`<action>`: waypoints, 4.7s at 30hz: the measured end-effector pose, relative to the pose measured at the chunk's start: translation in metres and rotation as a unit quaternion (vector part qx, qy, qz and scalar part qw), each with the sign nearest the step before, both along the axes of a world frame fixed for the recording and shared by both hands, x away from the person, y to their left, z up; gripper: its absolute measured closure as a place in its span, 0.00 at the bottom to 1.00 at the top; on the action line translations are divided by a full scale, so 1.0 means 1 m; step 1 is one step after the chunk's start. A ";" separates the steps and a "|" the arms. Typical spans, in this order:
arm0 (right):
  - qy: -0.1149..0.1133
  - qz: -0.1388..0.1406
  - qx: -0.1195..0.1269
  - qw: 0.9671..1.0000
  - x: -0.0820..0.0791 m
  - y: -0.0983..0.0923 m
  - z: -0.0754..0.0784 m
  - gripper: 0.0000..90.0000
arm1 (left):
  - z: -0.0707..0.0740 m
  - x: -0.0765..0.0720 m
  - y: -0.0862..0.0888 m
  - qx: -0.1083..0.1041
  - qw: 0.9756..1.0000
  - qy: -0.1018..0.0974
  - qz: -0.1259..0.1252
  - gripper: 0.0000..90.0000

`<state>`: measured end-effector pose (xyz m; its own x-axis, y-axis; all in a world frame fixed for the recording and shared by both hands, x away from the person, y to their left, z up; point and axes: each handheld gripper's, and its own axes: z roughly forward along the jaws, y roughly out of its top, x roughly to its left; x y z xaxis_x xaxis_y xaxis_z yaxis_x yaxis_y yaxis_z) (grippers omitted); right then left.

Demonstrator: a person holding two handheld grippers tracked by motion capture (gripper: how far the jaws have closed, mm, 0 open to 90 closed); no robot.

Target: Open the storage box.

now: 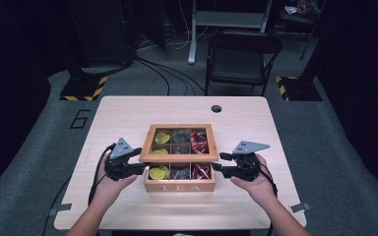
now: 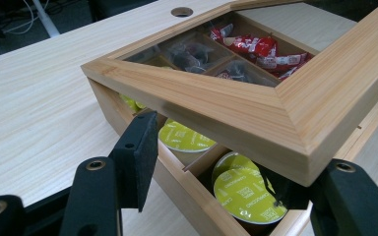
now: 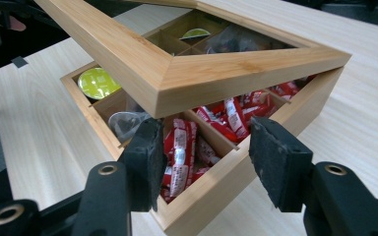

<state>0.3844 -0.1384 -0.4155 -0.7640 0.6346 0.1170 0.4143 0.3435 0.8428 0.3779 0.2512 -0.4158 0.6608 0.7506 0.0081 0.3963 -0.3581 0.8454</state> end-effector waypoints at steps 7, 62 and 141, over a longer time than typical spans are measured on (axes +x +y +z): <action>-0.009 -0.003 -0.007 1.000 0.009 0.000 0.004 0.49 | 0.006 0.004 0.000 -0.001 1.000 0.002 -0.001 0.48; -0.066 -0.012 0.014 0.998 0.062 0.013 0.041 0.58 | 0.031 0.055 -0.001 -0.034 0.998 -0.027 0.036 0.60; -0.039 -0.101 0.005 0.994 0.138 0.029 0.017 0.67 | 0.036 0.121 -0.007 -0.039 0.997 0.005 0.072 0.59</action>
